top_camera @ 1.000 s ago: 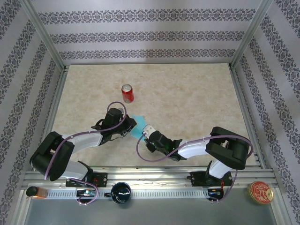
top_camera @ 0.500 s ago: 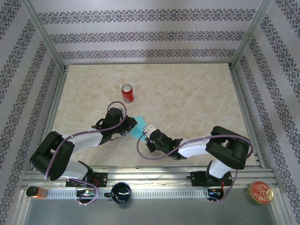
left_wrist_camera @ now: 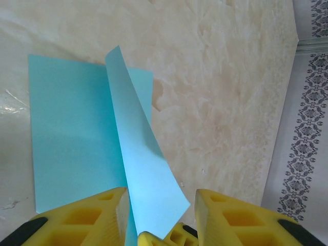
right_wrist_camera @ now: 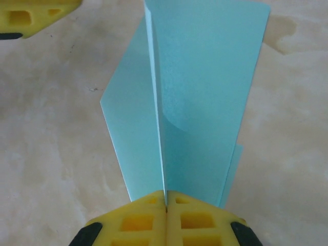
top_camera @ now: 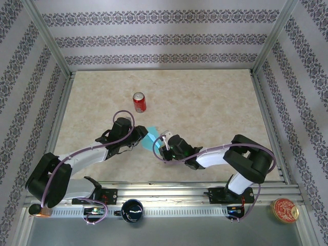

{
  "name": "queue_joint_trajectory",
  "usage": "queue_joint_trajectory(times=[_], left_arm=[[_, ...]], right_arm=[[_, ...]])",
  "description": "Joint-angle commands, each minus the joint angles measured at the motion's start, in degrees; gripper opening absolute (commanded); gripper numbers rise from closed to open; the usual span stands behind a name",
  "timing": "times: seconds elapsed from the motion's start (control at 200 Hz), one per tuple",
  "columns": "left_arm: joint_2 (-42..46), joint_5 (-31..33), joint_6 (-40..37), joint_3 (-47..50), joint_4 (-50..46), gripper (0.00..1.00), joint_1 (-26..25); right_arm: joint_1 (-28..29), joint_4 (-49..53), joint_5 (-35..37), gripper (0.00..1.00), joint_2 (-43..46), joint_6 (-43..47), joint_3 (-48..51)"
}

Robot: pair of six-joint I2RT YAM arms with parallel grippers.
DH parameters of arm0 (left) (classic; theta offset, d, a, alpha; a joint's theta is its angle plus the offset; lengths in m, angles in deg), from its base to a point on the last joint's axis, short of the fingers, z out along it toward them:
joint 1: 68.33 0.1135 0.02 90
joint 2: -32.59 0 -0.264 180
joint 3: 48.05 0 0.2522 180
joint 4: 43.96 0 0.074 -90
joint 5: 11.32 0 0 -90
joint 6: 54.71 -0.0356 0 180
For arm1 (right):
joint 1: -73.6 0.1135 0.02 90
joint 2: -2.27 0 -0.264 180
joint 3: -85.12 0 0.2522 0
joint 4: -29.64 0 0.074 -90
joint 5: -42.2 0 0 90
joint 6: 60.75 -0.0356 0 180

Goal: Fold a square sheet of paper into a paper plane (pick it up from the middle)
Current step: Fourth fold the wing at the center of the table.

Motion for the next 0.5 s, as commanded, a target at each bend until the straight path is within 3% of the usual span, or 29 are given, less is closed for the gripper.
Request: queue_joint_trajectory(times=[0.0, 0.495], left_arm=[[1.2, 1.5, -1.3, 0.6, -2.3, 0.39, -0.4], [0.0, 0.3, -1.8, 0.4, -1.1, 0.39, -0.3]], right_arm=[[-1.7, -1.8, -7.0, 0.00, -1.6, -5.1, -0.2], [-7.3, -8.0, -20.9, 0.00, -4.9, -14.8, -0.7]])
